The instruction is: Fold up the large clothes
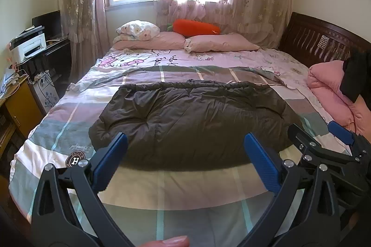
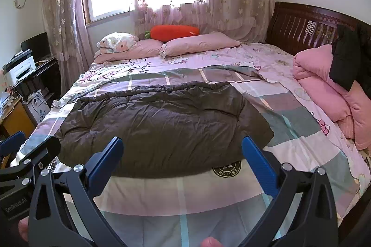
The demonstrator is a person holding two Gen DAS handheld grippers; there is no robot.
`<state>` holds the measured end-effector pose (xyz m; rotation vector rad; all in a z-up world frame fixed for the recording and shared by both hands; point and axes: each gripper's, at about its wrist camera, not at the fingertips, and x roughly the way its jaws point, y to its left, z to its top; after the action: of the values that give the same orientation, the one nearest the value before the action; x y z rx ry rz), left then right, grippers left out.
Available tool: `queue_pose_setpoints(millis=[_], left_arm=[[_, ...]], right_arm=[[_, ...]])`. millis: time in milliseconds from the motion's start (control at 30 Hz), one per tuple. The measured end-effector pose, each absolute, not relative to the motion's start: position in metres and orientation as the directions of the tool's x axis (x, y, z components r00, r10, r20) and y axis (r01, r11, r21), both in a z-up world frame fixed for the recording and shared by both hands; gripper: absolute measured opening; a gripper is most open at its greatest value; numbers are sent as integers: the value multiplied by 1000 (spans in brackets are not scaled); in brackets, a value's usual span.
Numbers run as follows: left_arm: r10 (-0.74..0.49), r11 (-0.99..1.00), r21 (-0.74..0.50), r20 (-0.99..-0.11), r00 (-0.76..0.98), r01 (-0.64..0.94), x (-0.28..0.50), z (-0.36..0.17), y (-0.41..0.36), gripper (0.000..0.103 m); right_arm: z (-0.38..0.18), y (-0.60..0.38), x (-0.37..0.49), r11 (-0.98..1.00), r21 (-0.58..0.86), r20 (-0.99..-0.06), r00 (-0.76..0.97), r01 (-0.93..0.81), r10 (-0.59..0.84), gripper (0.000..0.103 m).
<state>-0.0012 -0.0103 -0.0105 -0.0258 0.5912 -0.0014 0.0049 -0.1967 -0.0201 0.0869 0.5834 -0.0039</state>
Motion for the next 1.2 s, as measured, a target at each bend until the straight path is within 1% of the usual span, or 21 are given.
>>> queue_pose_setpoints(millis=[1200], left_arm=[[-10,1000,-25,-565,825,-5,-4,-11,-10,101]], right_arm=[[-21,-199,4,997,79,-551,834,27,21,102]])
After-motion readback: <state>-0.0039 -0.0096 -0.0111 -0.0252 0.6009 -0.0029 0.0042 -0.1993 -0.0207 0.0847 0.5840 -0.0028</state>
